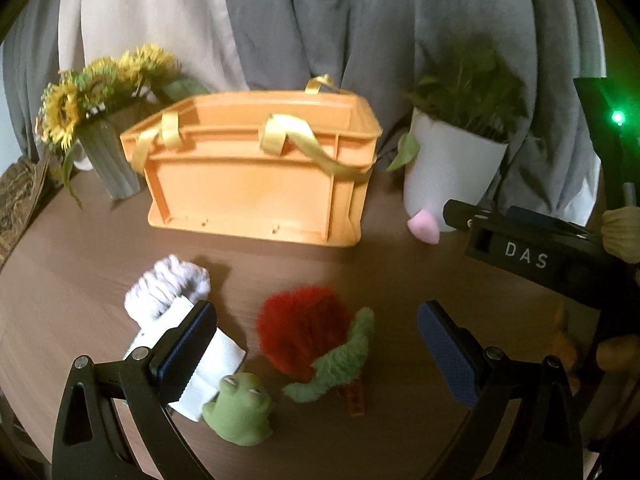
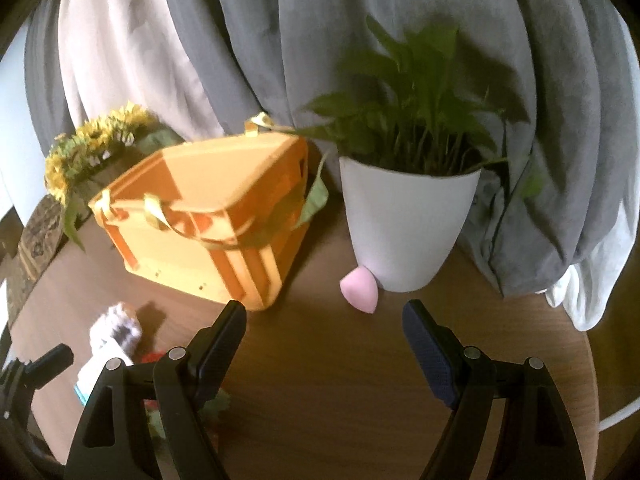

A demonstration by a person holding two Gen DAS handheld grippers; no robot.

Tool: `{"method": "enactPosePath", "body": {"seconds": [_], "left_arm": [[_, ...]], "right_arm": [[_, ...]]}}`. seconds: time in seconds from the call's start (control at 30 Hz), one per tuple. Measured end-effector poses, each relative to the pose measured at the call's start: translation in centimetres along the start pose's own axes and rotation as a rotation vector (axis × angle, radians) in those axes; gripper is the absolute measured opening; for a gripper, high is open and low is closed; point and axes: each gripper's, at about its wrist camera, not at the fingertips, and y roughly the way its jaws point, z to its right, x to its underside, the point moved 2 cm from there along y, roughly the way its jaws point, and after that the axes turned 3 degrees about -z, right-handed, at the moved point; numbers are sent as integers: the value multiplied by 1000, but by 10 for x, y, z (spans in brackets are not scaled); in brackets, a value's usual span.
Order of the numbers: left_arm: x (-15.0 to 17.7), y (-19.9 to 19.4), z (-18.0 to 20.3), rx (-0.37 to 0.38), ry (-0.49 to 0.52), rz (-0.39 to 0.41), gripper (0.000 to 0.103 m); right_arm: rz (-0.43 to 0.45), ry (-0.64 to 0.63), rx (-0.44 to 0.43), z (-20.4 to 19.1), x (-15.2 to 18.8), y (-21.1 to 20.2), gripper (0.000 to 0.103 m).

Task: Organize soft objects
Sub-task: 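Move the left tool to the red fluffy ball while the right tool approaches the pink sponge, then grasp the red fluffy ball with the left tool while the right tool grasps the pink sponge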

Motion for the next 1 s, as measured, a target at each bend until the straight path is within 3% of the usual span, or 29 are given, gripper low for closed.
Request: {"method": "enactPosePath", "body": {"seconds": [0.63,0.83,1.0], "left_arm": [[10,67,7,-49,-75,-123,100],[10,77,6,-56,-94,-136,91],[11,84,4,-57,-109,-154,73]], "right_arm": [[-103,-4,19,26,6,92,77],[-108,-8,21,27,2,111,73],[-106,-24,27,27,-2,123,69]]}}
